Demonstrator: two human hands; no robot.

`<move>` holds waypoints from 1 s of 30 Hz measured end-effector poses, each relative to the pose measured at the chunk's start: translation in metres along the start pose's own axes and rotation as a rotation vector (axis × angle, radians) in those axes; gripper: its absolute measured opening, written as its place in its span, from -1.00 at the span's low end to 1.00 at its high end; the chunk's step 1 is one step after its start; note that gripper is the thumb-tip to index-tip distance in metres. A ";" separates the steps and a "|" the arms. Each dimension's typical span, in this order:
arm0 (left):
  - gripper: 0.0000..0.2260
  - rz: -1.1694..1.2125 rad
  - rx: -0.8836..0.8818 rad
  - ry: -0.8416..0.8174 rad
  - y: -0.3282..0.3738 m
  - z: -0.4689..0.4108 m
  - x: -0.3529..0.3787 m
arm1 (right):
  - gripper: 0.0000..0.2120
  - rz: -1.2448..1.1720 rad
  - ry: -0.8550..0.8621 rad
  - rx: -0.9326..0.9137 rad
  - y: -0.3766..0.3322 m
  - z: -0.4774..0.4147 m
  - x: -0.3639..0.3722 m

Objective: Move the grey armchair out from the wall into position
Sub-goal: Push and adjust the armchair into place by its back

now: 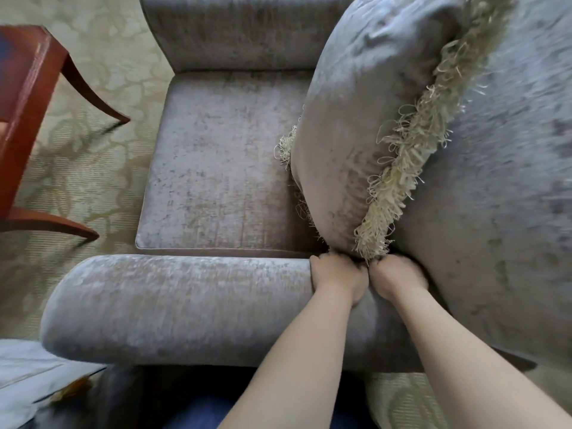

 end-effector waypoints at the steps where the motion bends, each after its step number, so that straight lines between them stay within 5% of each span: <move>1: -0.56 0.004 0.007 0.012 -0.001 0.001 0.000 | -0.59 -0.002 0.001 -0.003 0.000 0.001 0.000; 11: -0.59 -0.058 0.104 0.002 -0.012 0.007 0.009 | -0.60 0.007 0.033 -0.015 -0.004 0.020 0.008; 18: -0.54 -0.087 0.094 0.006 -0.033 0.021 0.001 | -0.57 0.025 -0.110 -0.052 -0.013 0.032 -0.005; 26: -0.33 -0.108 -0.096 0.217 -0.099 0.046 -0.074 | -0.61 0.248 -0.212 -0.016 -0.071 0.072 -0.047; 30: -0.31 -0.114 -0.102 0.448 -0.110 0.051 -0.165 | -0.65 0.185 -0.065 -0.078 -0.107 0.077 -0.113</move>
Point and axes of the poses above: each hand's wrist, its own z-axis away from the middle knuckle, its own x-axis out of the palm, y = z × x, the point moved 3 cm from there along -z, towards the middle knuckle, and after that the axes turned 13 degrees about -x, right-handed, at the moved point
